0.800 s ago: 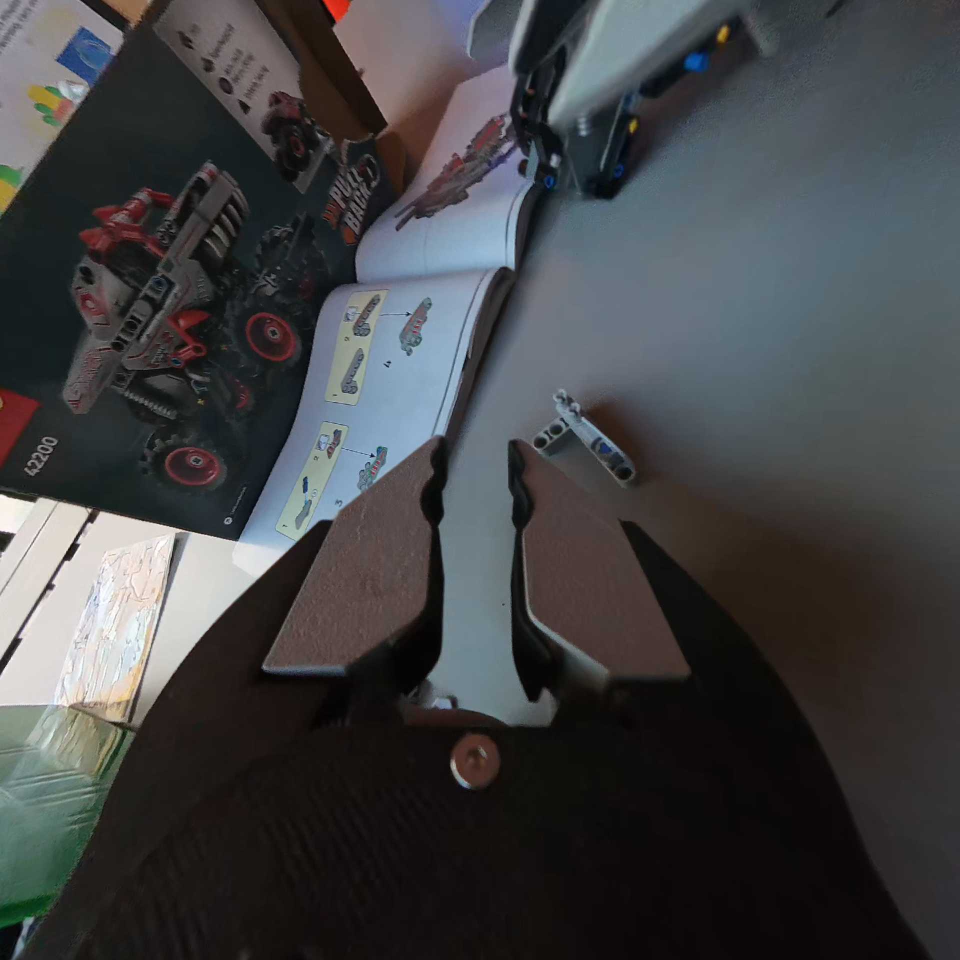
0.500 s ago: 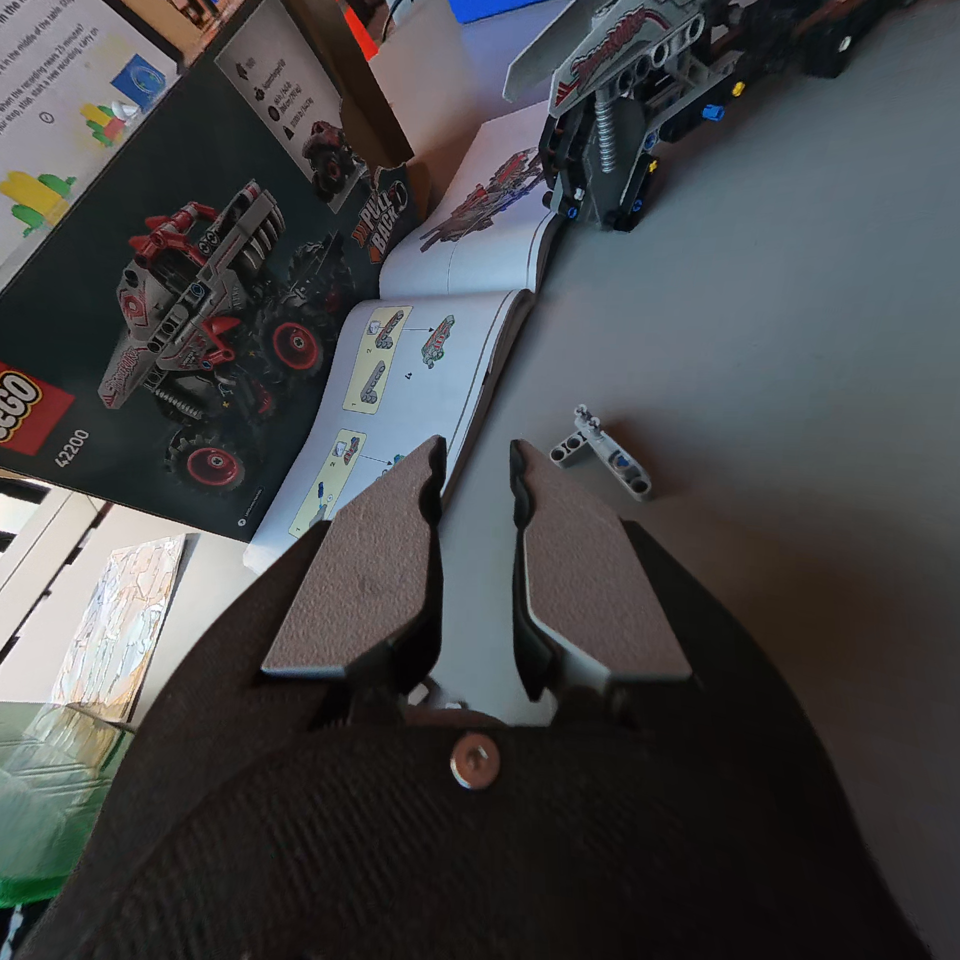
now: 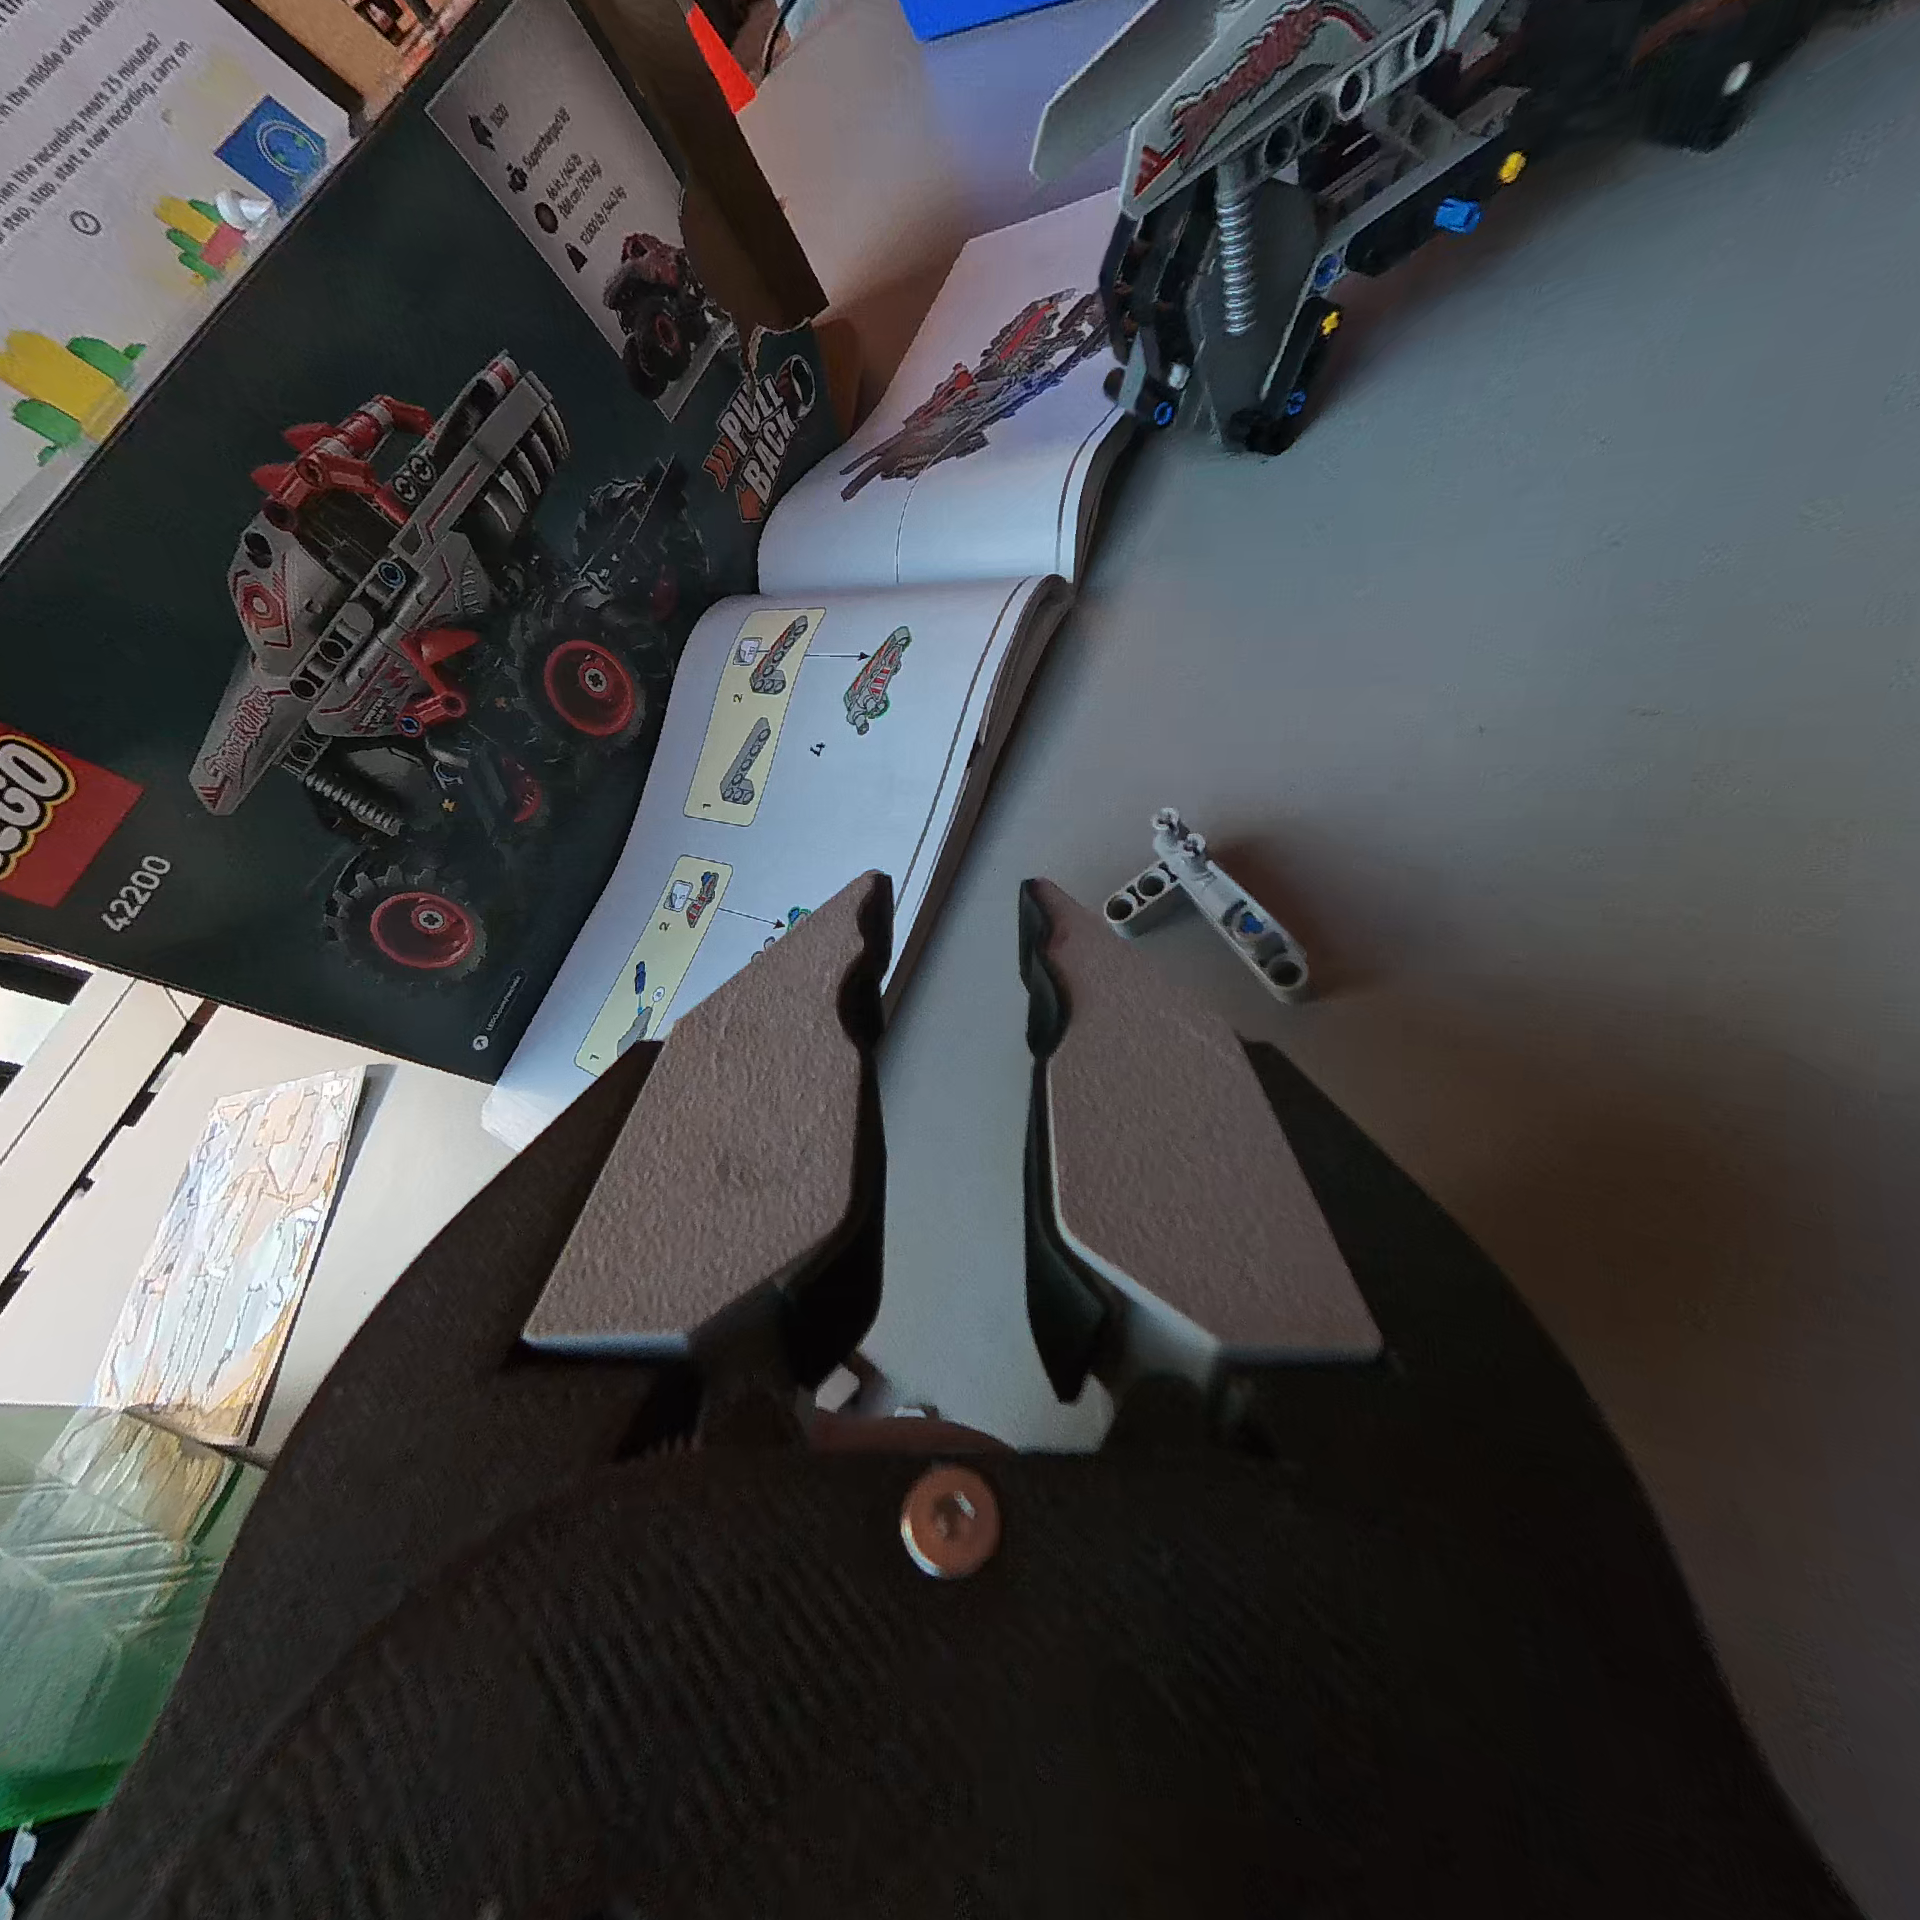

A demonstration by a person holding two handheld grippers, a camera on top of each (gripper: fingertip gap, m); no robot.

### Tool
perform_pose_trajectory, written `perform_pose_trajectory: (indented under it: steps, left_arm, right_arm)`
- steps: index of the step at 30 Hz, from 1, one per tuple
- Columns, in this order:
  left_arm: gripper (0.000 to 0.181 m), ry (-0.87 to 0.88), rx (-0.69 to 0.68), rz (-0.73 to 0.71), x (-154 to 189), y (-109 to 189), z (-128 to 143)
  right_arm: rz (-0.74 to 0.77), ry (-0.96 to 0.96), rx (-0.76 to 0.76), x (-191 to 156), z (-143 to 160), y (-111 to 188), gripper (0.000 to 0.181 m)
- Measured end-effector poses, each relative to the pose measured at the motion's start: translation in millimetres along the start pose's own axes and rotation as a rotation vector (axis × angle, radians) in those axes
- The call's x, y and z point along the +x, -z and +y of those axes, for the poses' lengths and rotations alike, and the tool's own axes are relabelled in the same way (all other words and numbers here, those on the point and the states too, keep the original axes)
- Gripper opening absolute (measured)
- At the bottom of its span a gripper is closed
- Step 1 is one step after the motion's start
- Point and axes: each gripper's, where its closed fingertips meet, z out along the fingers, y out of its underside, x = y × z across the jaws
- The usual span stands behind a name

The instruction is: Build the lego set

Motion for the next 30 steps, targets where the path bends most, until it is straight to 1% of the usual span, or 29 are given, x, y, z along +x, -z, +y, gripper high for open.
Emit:
perform_pose_trajectory:
  steps: [4,7,10,14,17,19,21,25,28,30]
  left_arm:
    - [0.022,-0.015,-0.005,0.003,2,0,1]
    - [0.022,-0.024,-0.011,0.001,2,0,2]
    - [0.022,-0.020,-0.010,0.004,2,0,2]
    - [0.022,-0.027,-0.011,0.008,4,0,1]
    - [0.022,-0.034,-0.013,0.007,5,0,1]
    - [0.022,-0.032,-0.015,0.006,5,-1,2]
    - [0.022,-0.030,-0.016,0.004,5,-1,2]
    - [0.021,-0.028,-0.006,-0.014,2,-1,0]
    - [0.020,-0.029,0.000,-0.019,1,-1,-1]
    - [0.020,-0.031,-0.002,-0.020,1,-2,-1]
  right_arm:
    - [0.012,0.014,-0.025,-1,10,7,0.051]
    - [0.022,0.013,-0.055,1,24,16,0.052]
    - [0.041,0.003,-0.094,8,44,28,0.051]
    - [0.076,-0.039,-0.148,25,76,48,0.052]
    - [0.092,-0.077,-0.157,36,96,62,0.052]
    - [0.109,-0.101,-0.151,41,103,71,0.054]
    - [0.117,-0.122,-0.101,43,97,82,0.056]
    - [0.132,-0.126,0.052,38,65,102,0.058]
    - [0.114,-0.119,0.222,23,20,109,0.058]
    - [0.027,-0.110,0.356,-4,-17,107,0.058]
